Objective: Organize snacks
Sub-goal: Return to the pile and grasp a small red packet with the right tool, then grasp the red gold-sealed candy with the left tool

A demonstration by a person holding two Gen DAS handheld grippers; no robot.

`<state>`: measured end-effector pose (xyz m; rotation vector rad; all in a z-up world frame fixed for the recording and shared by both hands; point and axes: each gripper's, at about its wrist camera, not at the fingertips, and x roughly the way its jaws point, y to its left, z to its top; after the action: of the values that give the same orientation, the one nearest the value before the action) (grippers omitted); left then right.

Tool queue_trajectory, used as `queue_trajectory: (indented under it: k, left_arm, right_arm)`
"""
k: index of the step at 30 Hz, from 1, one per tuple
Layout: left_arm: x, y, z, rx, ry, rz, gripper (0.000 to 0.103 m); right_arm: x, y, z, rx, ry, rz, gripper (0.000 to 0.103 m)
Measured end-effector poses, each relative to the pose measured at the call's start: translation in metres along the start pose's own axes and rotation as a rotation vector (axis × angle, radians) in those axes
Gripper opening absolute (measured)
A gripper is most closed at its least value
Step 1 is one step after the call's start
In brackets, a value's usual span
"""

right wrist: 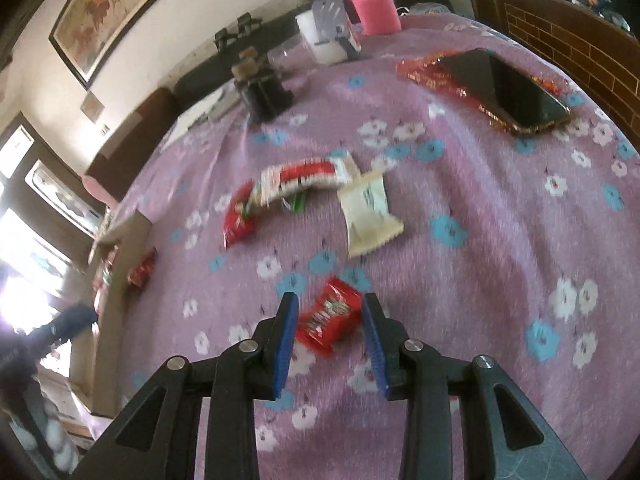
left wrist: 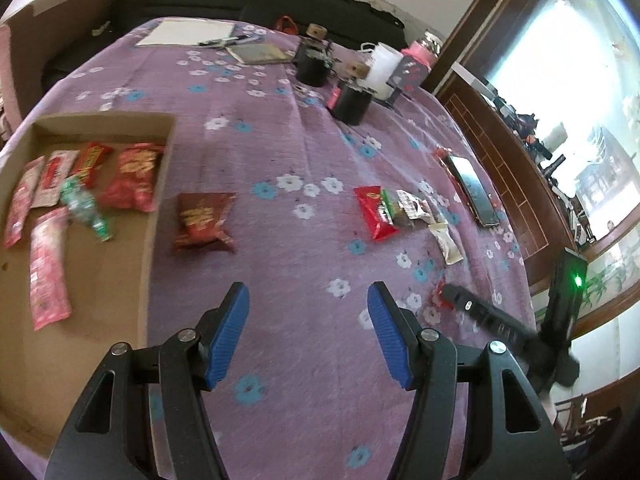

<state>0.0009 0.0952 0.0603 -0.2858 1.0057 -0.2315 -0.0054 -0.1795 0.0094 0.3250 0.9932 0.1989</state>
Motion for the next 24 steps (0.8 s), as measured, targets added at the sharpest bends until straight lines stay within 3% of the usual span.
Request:
queue_trajectory:
  k: [5,8,13,20,22,23,24]
  left_arm:
    - [0.034,-0.021,0.013,0.017,0.029,-0.009,0.06]
    - [0.051,-0.033,0.019,0.044,0.04,-0.001,0.06]
    - [0.083,-0.053,0.031,0.125,0.035,0.04,0.06]
    - [0.125,-0.081,0.042,0.257,0.039,0.074,0.06]
    - [0.128,-0.087,0.041,0.293,0.021,0.094,0.051]
    - [0.127,-0.087,0.04,0.295,0.019,0.081,0.028]
    - [0.125,-0.087,0.039,0.303,0.015,0.092,0.016]
  right_arm:
    - [0.001,0.01,-0.006,-0.06,-0.033,-0.033,0.043]
    - [0.002,0.011,-0.008,-0.103,-0.048,-0.06,0.018]
    - [-0.001,-0.007,-0.009,-0.047,-0.074,0.028,0.016]
    - [-0.001,-0.015,-0.007,-0.009,-0.07,0.084,0.016]
    - [-0.001,-0.016,-0.007,-0.001,-0.069,0.094,0.016]
    - [-0.001,-0.017,-0.007,0.002,-0.069,0.097,0.016]
    - [-0.001,-0.017,-0.007,0.003,-0.069,0.098,0.016]
